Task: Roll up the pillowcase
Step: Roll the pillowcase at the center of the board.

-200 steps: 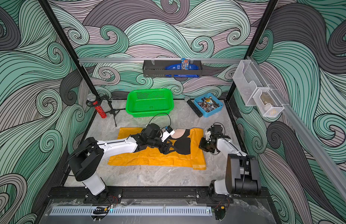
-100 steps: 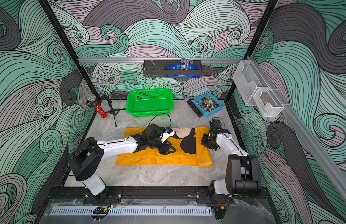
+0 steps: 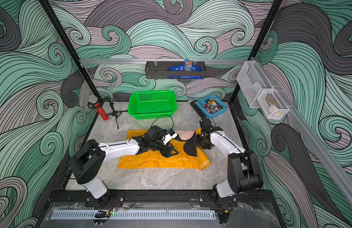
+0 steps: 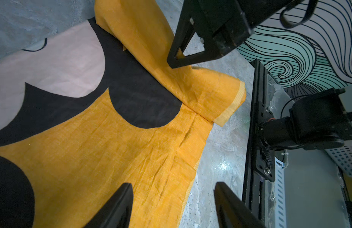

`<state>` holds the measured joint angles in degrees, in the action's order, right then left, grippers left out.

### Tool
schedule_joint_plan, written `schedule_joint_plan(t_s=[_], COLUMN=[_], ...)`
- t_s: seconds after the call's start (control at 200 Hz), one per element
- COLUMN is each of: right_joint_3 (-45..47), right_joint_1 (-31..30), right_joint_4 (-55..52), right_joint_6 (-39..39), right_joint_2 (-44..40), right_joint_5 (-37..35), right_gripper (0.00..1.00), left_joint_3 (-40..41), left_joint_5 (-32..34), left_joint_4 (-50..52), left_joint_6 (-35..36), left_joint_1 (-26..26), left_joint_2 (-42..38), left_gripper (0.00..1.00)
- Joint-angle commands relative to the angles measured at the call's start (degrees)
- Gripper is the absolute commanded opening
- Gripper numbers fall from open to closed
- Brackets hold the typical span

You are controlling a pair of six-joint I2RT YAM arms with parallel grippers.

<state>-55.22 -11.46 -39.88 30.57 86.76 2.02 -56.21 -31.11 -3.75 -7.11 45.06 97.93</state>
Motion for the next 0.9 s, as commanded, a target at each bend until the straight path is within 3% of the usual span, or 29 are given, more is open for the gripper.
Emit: schedule_joint_plan(t_s=[0.0,0.37,0.515,0.685,0.895], right_joint_3=[-2.5,-3.8,-3.9,-4.7,-7.3], right_joint_1=[-2.4,-9.4,-9.5,-7.1,1.7], right_joint_4=[0.0,6.4,7.5,6.9,4.9], right_joint_6=[2.5,5.7,4.7,3.4,-1.2], right_joint_2=[2.3,8.8,8.7,3.4,1.5], right_joint_5=[0.6,5.6,7.9,10.1,10.5], right_gripper=[0.2,0.21,0.27,0.32,0.32], left_joint_3=[-0.1,1.4,2.3,2.3,-0.8], left_joint_5=[-0.9,-1.1,-2.0,-3.4,-1.6], left_joint_4=[0.2,-0.2,-1.7,-5.0,-9.6], left_joint_6=[0.1,-0.8,-2.2,-4.5,-6.6], left_joint_1=[-0.3,-0.5,-0.4,0.7,5.1], left_joint_2=[-1.0,-2.2,-2.3,-1.4,1.8], left_gripper=[0.68,0.68,0.68,0.68,0.66])
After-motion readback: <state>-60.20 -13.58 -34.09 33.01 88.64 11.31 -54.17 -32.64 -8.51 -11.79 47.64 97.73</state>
